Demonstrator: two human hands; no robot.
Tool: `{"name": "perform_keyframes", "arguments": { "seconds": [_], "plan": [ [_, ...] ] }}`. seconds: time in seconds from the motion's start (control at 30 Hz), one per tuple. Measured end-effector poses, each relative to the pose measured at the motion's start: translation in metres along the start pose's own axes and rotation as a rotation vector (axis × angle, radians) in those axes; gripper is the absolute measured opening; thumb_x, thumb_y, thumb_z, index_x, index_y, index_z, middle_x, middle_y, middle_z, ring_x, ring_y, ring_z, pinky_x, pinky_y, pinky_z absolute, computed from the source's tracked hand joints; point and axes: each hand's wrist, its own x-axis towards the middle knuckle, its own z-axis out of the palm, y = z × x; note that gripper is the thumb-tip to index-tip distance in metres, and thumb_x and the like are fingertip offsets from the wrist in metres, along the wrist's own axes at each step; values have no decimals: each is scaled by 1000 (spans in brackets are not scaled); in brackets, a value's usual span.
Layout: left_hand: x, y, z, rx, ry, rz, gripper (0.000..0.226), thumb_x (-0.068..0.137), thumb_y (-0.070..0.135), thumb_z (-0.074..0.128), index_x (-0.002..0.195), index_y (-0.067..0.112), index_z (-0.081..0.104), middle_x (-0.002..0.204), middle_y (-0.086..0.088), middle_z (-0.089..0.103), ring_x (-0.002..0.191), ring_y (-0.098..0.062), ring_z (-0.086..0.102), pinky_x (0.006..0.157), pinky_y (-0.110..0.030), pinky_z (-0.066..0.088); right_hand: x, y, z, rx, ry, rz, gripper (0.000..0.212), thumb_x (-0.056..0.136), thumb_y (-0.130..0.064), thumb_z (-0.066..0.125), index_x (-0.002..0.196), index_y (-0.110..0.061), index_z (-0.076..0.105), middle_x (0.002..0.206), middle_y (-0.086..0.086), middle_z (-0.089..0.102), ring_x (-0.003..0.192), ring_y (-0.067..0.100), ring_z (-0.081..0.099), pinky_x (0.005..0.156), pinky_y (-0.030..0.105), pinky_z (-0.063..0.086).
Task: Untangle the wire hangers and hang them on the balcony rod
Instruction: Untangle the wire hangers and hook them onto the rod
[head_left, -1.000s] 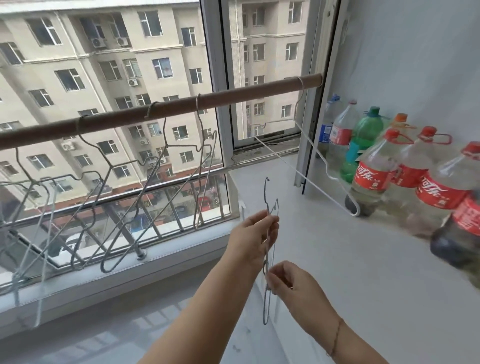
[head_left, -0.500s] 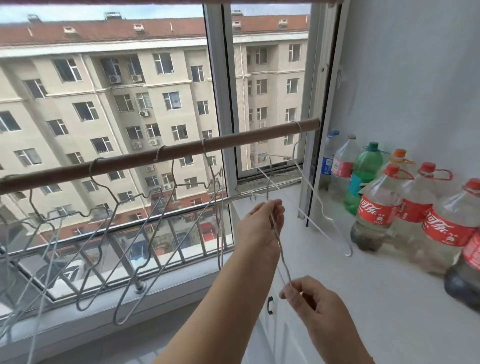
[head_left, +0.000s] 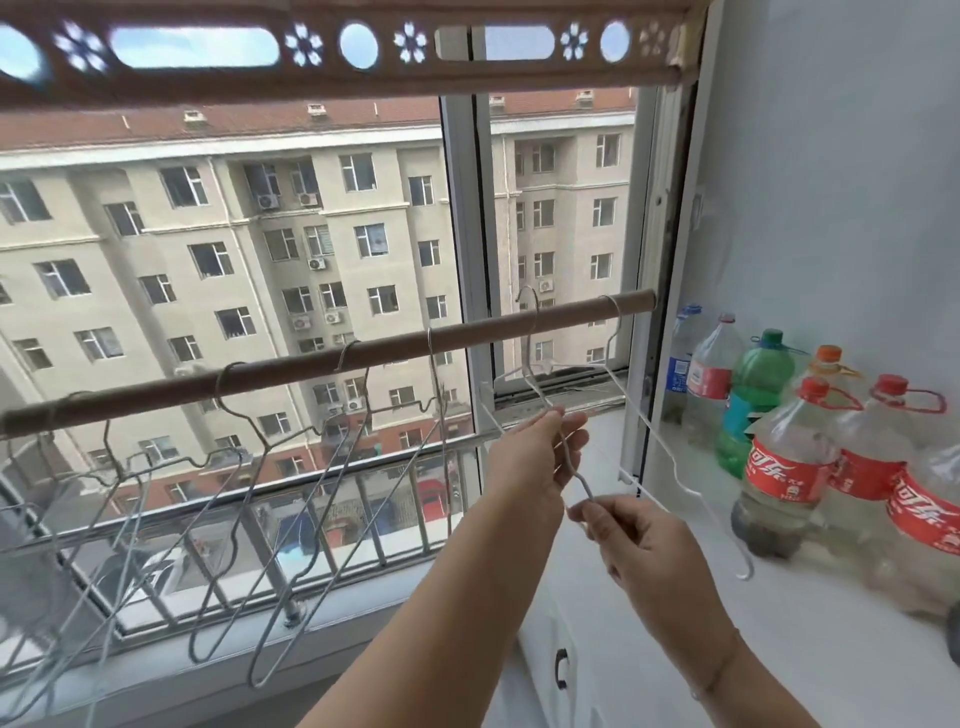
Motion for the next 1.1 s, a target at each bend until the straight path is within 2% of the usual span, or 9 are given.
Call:
{"name": "perform_keyframes", "arguments": {
  "seconds": [0.1,0.23,0.4,0.53,0.67,0.8,0.9,0.97,1.1],
  "plan": [
    [4,-3,-8,39,17,-29,15,92,3,46,87,9,60,80,-7,69,73,-18,63,62,-23,46,-2,6,6,-7,-12,32,13,87,-25,59,82,-21,70,46,-5,53,42,3,41,48,17,38],
    [0,-7,-24,66,25,0,17,88,-1,49,95,9,60,83,-6,68,79,-17,62,66,-23,46,-7,14,10,-6,2,84,11,86,-27,60,91,-22,69,53,-8,58,47,5,46,49,14,39],
    [-35,3,-54,120,35,136,21,89,-1,49,98,8,65,94,-8,69,92,-21,61,82,-29,46,-11,14,6,-260,172,-29,38,88,-23,58,124,-15,54,106,-1,54,70,4,54,62,2,41],
    [-82,33,-89,192,24,409,27,89,-5,46,91,9,69,83,-6,72,84,-19,63,84,-31,48,-19,-12,16,-179,246,-169,42,80,-43,52,115,-20,55,97,-9,52,80,9,55,65,-2,39],
    [-99,72,-136,240,167,617,27,89,-3,46,89,12,68,85,-5,72,87,-17,64,83,-29,48,-42,-42,56,-7,20,-230,22,81,-35,53,103,-30,58,82,-9,60,74,7,58,62,4,44],
    [-80,81,-170,487,258,511,25,91,2,46,101,13,66,108,-8,68,104,-21,59,98,-35,44,-55,-49,117,160,-302,-36,29,82,-36,59,109,-28,56,86,-6,62,74,3,58,65,11,46],
    [-59,73,-178,713,266,432,26,94,12,49,115,8,63,116,-10,65,110,-23,56,104,-42,41,-48,-41,159,98,-315,61,38,84,-38,63,116,-21,54,96,-2,61,81,5,57,69,9,45],
    [-48,70,-178,786,250,392,27,93,19,52,115,7,64,107,-9,67,100,-22,60,98,-41,46,-41,-38,178,54,-275,126,42,81,-44,64,115,-20,54,93,-1,59,83,10,56,71,14,45],
    [-38,71,-180,716,164,290,20,92,18,56,102,6,68,84,-6,69,70,-15,58,68,-27,49,-35,-37,200,-16,-190,241,31,74,-44,69,94,-26,54,80,-6,54,72,11,52,60,20,37]
  ]
}}
